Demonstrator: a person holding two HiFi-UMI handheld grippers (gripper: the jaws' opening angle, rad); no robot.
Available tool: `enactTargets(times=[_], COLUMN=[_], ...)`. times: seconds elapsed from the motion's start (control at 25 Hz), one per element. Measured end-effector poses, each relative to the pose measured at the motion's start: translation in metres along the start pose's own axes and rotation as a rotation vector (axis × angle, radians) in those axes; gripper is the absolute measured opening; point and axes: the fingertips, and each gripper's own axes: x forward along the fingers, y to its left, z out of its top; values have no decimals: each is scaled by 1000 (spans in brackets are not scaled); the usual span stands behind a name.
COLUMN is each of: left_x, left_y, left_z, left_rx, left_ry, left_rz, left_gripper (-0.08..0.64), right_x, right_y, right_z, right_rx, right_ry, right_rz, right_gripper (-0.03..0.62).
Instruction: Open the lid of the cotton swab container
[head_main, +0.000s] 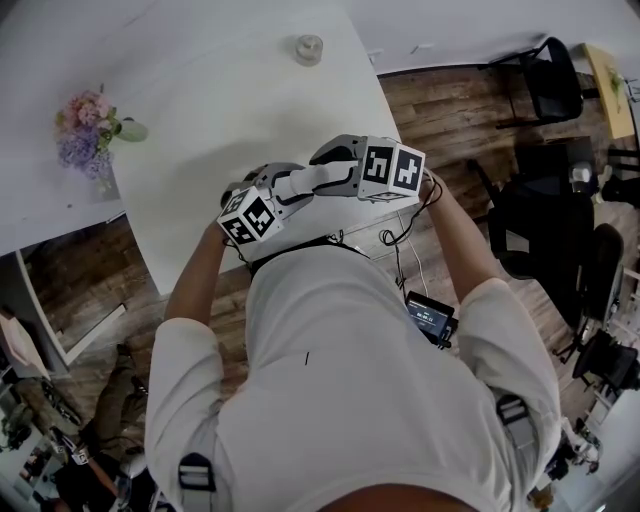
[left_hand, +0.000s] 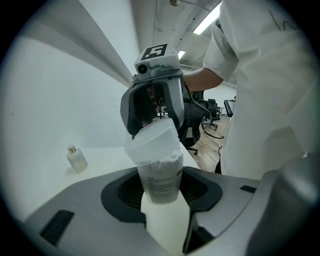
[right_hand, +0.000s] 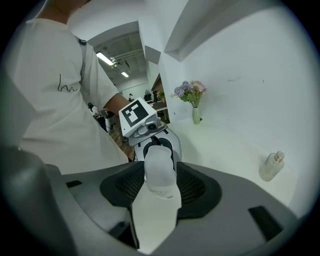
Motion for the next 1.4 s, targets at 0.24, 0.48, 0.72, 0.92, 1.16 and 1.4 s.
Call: enactTargets(times=[0.24, 0.48, 0.72, 0.92, 1.16, 1.4], left_x=[-2, -8, -6, 0, 0, -1], left_y=[-1, 12, 11, 7, 9, 7], left_z=[-1, 3, 2, 7, 20, 24], left_rx=[16, -28, -35, -16, -10, 20], left_ry=[2, -33, -34, -33, -66, -62], left_rz=[20, 89, 112, 120, 131, 122], left_gripper=[210, 207, 207, 207, 207, 207], right_x=[0, -12, -25, -32, -25, -19], right_y=[0, -12, -27, -44, -57, -63], right_z=[2, 12, 25, 25, 16, 7], right_rx=[48, 39, 73, 112, 143, 236], right_ry=[-35, -112, -206, -250, -239, -265], right_rz=[13, -82, -172, -239, -261, -207], right_gripper=[206, 216, 203, 196, 183, 189])
